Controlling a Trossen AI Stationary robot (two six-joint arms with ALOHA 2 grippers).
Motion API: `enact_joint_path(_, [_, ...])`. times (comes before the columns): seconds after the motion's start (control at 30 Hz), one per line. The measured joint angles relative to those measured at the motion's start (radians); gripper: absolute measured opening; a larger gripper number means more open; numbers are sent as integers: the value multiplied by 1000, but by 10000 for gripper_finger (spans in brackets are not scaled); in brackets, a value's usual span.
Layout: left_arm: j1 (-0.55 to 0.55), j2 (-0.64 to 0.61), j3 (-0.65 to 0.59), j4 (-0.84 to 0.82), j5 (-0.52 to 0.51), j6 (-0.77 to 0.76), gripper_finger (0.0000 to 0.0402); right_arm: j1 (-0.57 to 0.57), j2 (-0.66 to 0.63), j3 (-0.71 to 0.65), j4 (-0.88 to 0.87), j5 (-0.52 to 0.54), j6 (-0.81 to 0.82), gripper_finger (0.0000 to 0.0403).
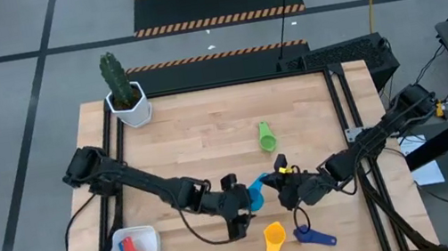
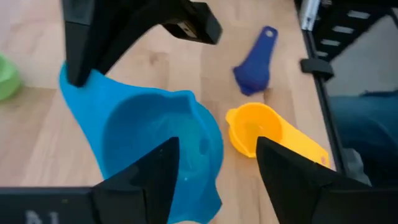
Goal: Nest measuring cups in basket
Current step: Stack the light blue measuring cup on top of the red measuring cup into the white bin
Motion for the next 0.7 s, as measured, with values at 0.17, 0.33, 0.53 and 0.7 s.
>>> enact_joint_path(0.17, [16,0,0,9,108,51,172,0,0,0,0,-4,1,0])
enact_joint_path(0.33, [48,0,0,5,192,51,123,6,0,0,-2,-1,-1,0])
enact_joint_path(0.53, [59,0,0,5,214,78,50,6,0,0,-1,-1,-8,0])
enact_joint_path(0.7, [65,0,0,-3,215,73,11,7,0,1,-2,-2,-8,1])
